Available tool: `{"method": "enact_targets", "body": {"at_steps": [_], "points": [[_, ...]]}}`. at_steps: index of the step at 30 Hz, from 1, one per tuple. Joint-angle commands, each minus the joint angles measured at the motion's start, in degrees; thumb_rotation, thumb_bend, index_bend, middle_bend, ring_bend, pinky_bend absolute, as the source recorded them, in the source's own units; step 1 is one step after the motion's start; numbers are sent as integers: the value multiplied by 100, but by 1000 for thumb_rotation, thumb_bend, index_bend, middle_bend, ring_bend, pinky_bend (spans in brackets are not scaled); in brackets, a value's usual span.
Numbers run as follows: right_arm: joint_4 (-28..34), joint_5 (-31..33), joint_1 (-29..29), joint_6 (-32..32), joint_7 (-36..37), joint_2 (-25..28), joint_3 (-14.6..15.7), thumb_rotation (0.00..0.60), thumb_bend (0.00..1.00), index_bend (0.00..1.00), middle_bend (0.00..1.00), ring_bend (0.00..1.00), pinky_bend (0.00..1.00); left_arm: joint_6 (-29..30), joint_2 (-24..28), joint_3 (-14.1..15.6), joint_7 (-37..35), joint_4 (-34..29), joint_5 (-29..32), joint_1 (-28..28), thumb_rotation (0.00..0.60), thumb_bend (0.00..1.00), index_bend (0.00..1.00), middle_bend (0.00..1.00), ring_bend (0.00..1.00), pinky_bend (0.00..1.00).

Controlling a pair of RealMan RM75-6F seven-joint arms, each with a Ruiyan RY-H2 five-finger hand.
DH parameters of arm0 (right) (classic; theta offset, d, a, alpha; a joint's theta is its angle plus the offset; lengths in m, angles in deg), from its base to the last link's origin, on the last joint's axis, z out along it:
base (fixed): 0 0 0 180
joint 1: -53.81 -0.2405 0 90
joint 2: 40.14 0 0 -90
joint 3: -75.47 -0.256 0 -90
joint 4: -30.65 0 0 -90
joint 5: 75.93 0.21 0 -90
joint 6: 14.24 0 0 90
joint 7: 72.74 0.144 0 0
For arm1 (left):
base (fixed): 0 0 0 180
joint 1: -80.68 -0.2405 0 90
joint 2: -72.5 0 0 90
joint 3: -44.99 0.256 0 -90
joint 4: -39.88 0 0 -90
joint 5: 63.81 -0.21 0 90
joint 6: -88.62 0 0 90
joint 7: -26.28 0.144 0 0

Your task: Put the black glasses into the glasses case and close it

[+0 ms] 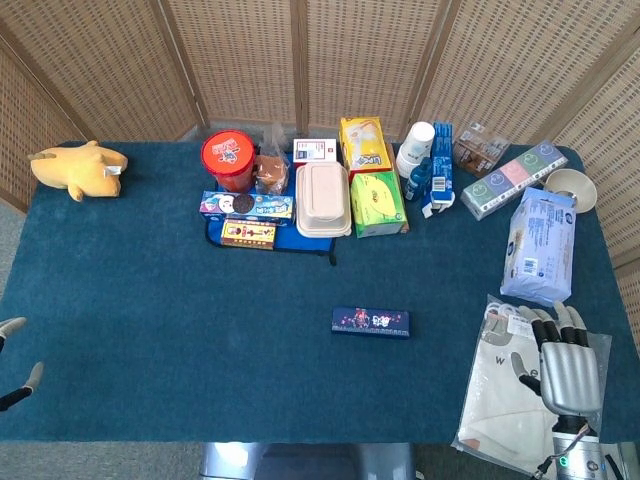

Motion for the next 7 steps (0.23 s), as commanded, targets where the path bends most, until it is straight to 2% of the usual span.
{"method": "enact_targets", "body": {"at_steps": [1, 7], "points": [[-20, -13, -17, -45, 10, -21, -41, 600, 326, 226, 272, 101, 133, 14, 25, 5, -11, -18, 8, -24, 600, 302, 205, 231, 81, 0], [-63, -3, -56, -165, 29, -79, -129, 600, 326, 229, 271, 95, 127, 19, 64, -15, 30, -67, -5, -24, 600, 302, 203, 230, 82, 0]]}}
